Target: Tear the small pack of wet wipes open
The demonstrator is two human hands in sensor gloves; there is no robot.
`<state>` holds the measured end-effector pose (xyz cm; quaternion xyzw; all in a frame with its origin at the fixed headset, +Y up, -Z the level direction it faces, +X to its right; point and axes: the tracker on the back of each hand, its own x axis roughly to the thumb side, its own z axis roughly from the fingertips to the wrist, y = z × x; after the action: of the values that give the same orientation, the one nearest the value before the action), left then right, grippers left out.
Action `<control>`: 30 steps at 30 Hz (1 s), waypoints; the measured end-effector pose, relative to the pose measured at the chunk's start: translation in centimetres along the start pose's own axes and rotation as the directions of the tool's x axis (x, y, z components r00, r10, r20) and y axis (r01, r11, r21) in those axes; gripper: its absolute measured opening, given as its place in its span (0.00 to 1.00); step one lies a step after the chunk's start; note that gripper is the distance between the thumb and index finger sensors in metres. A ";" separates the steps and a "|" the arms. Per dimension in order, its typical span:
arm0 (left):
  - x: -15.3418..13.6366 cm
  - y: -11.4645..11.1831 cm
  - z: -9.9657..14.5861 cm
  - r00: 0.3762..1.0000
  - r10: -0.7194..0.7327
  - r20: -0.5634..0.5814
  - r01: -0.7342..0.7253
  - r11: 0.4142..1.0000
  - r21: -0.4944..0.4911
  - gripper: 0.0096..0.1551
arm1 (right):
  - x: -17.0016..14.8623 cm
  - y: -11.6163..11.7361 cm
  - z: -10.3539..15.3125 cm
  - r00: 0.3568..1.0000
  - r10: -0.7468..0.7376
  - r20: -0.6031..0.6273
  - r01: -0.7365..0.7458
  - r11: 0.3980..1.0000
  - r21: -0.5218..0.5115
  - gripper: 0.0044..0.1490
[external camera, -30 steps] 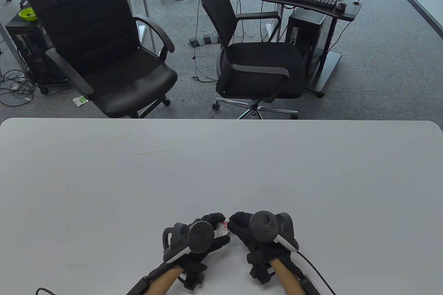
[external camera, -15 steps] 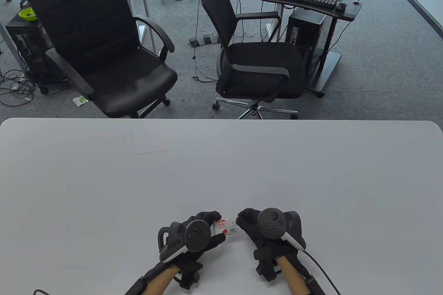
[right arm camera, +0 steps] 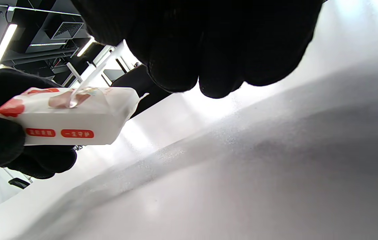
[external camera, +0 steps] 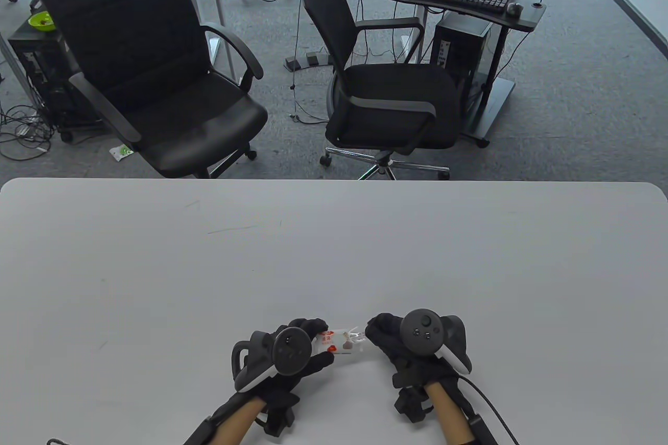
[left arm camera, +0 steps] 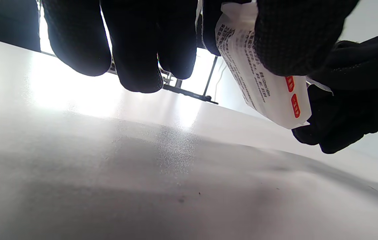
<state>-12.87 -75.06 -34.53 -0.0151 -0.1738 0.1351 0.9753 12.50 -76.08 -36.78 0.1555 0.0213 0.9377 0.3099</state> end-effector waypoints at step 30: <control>-1.7 0.2 -11.0 0.968 0.073 -0.239 -0.104 0.987 -0.121 0.38 | -4.2 -2.6 1.4 0.813 0.565 -0.138 -0.551 0.824 0.133 0.43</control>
<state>-10.67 -75.14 -45.39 -0.1034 -0.0657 0.1642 0.9788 17.61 -76.50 -36.99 0.0871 0.0419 0.9953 0.0111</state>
